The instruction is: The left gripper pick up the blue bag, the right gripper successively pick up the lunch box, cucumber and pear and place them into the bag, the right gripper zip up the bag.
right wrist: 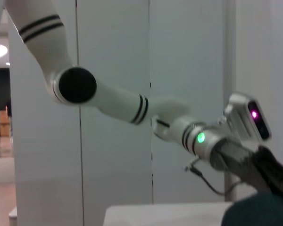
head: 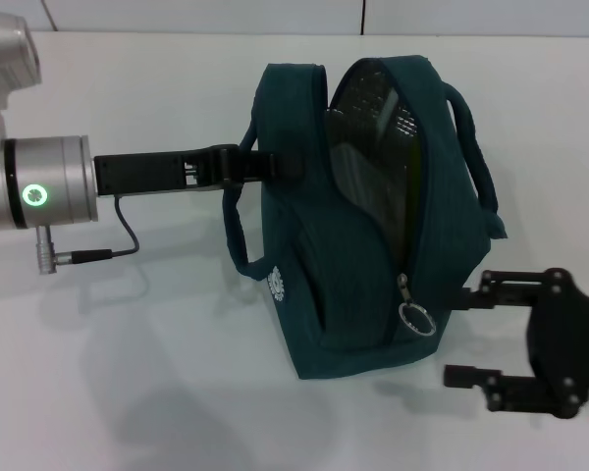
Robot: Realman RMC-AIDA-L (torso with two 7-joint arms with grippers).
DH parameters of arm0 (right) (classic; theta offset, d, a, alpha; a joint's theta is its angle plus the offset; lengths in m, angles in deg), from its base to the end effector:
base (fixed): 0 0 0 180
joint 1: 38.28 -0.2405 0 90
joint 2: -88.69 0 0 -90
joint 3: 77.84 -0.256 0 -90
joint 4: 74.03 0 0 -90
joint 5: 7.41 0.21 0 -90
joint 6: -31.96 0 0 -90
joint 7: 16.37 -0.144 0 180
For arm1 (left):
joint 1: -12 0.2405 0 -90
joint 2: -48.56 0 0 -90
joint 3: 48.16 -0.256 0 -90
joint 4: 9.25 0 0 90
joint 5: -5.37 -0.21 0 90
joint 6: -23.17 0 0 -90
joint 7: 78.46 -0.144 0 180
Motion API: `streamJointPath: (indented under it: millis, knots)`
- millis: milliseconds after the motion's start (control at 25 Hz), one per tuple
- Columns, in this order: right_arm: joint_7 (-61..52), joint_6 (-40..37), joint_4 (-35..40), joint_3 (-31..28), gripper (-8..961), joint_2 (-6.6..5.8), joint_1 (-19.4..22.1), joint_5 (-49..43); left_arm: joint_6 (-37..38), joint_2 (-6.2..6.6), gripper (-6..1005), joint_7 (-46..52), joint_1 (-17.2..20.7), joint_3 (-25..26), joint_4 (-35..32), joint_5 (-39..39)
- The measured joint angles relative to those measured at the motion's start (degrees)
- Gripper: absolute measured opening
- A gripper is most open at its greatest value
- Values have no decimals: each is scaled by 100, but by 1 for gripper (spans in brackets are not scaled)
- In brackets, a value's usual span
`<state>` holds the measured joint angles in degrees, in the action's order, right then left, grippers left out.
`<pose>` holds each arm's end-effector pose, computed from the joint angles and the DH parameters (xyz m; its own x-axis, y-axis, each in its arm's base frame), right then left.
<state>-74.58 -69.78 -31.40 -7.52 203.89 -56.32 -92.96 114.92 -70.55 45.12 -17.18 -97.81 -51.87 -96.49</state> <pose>0.2398 0.2570 -0.0020 0.7731 0.0476 -0.6325 0.0000 -0.9972 -0.0750 -0.2246 0.3324 0.0053 0.3229 0.8071 0.4942 0.7909 -0.5170 0.3276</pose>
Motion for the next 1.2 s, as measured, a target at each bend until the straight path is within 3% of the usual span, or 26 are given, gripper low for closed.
streamJointPath:
  millis: [280,800,1200]
  knots:
    - [152,590,-221,423,610,17,-94,22,0,2,93,-1,-1,-1,0,9]
    - [208,844,-523,483,609,29,-214,395,0,2,104,0,-28,-1,0,15]
    - [214,904,-639,491,544,31,-273,498,0,10,112,-1,-22,0,-1,18]
